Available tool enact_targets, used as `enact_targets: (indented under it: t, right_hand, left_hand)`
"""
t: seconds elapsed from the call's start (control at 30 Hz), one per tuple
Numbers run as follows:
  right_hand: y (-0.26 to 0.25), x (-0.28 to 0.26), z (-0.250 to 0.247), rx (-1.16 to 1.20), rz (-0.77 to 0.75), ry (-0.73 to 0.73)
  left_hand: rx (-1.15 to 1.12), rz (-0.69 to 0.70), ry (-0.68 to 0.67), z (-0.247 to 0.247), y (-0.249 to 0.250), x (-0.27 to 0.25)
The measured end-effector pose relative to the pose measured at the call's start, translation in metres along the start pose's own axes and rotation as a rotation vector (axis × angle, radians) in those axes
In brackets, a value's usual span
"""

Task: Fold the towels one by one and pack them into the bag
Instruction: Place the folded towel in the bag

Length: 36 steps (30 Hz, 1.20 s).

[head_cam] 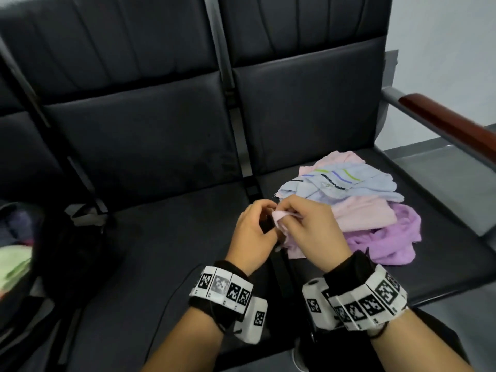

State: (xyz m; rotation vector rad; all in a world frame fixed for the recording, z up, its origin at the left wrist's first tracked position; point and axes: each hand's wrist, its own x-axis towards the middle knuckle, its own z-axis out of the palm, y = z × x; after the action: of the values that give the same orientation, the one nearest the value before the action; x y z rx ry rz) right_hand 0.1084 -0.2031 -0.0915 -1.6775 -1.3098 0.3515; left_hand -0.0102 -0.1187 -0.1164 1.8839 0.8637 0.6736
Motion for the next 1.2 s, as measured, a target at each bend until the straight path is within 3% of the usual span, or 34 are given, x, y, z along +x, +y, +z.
enact_targets:
  t: [0.27, 0.6, 0.73, 0.83, 0.93, 1.1, 1.2]
  right_hand:
    - [-0.076, -0.025, 0.036, -0.117, -0.100, -0.097]
    - [-0.146, -0.046, 0.116, -0.184, -0.280, -0.141]
    - [-0.161, -0.053, 0.154, -0.176, -0.335, -0.171]
    - [-0.160, -0.061, 0.176, -0.222, -0.352, -0.236]
    - [-0.152, -0.067, 0.189, -0.234, -0.315, -0.276]
    - [-0.153, -0.072, 0.197, -0.134, -0.246, -0.232]
    - [-0.156, -0.070, 0.195, -0.131, -0.245, -0.230]
  left_hand:
    - [-0.004, 0.140, -0.050, -0.078, 0.011, -0.073]
    - [0.070, 0.128, 0.305, -0.170, -0.031, -0.137]
    - [0.036, 0.144, 0.494, -0.208, -0.043, -0.161]
    - [0.012, 0.138, 0.562, -0.232, -0.051, -0.175]
    - [0.027, 0.101, 0.570, -0.248, -0.061, -0.186]
    - [0.149, -0.072, 0.430, -0.249, -0.076, -0.195]
    - [0.235, -0.046, 0.402, -0.247, -0.079, -0.197]
